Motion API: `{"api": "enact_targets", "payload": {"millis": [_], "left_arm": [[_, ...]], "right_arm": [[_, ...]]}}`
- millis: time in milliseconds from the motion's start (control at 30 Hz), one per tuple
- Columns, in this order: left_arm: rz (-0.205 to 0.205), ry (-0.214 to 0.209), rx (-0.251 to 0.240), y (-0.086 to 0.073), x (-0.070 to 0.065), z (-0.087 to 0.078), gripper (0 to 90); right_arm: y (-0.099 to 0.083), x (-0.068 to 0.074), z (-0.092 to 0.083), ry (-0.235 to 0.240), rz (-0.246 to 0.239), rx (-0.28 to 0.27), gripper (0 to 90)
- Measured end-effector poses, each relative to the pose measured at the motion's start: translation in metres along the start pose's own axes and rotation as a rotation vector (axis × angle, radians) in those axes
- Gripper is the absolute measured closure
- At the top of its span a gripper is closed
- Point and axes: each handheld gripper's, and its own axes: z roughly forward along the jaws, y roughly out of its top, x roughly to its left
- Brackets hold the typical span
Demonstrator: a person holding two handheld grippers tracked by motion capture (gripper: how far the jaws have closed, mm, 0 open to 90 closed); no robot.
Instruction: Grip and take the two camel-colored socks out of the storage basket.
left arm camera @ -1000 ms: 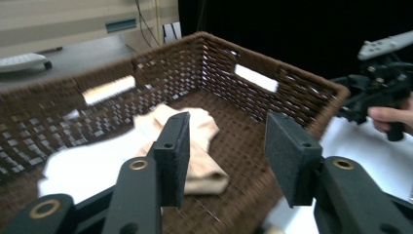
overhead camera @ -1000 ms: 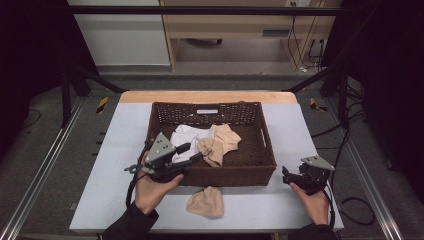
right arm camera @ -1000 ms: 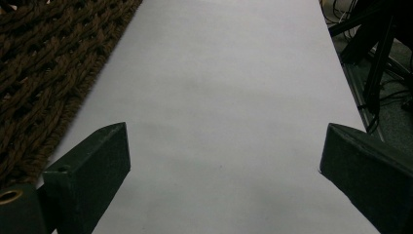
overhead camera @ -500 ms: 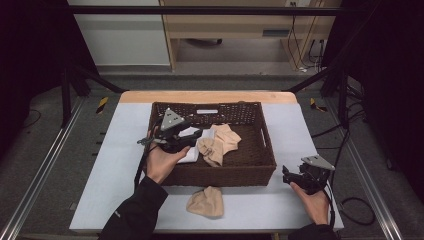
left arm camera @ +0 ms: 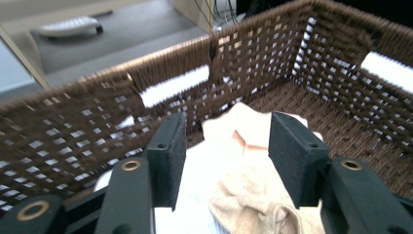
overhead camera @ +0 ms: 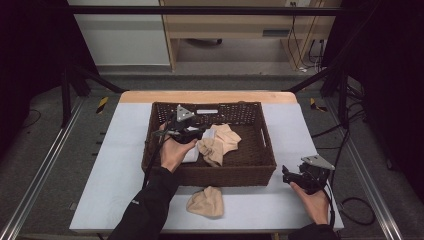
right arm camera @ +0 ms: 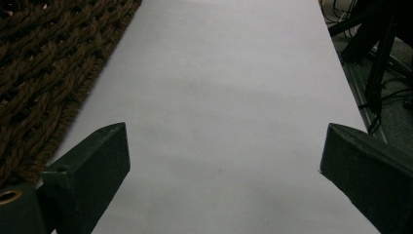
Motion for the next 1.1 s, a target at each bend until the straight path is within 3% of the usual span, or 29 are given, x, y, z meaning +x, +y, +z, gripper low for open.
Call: {"api": "enact_targets", "payload": {"millis": [200, 433, 600, 733, 967, 1100], "left_arm": [[0.040, 0.000, 0.081, -0.012, -0.008, 0.017, 51.9], [0.056, 0.034, 0.182, -0.019, -0.007, 0.024, 51.9], [0.054, 0.050, 0.216, -0.021, -0.008, 0.029, 50.6], [0.070, 0.045, 0.322, -0.027, -0.011, 0.038, 46.2], [0.073, 0.013, 0.365, -0.029, -0.012, 0.044, 45.0], [0.099, 0.007, 0.399, -0.031, -0.014, 0.048, 44.2]], "right_arm": [[0.000, 0.000, 0.000, 0.001, -0.003, 0.002, 4.5], [0.000, 0.001, 0.001, 0.002, -0.001, 0.005, 4.6], [0.000, 0.002, 0.000, 0.005, -0.003, 0.005, 4.6], [0.000, 0.002, 0.001, 0.003, -0.009, 0.007, 4.7], [0.000, 0.003, 0.001, 0.001, -0.008, 0.008, 5.0], [0.000, 0.003, 0.001, 0.001, -0.010, 0.009, 5.2]]}}
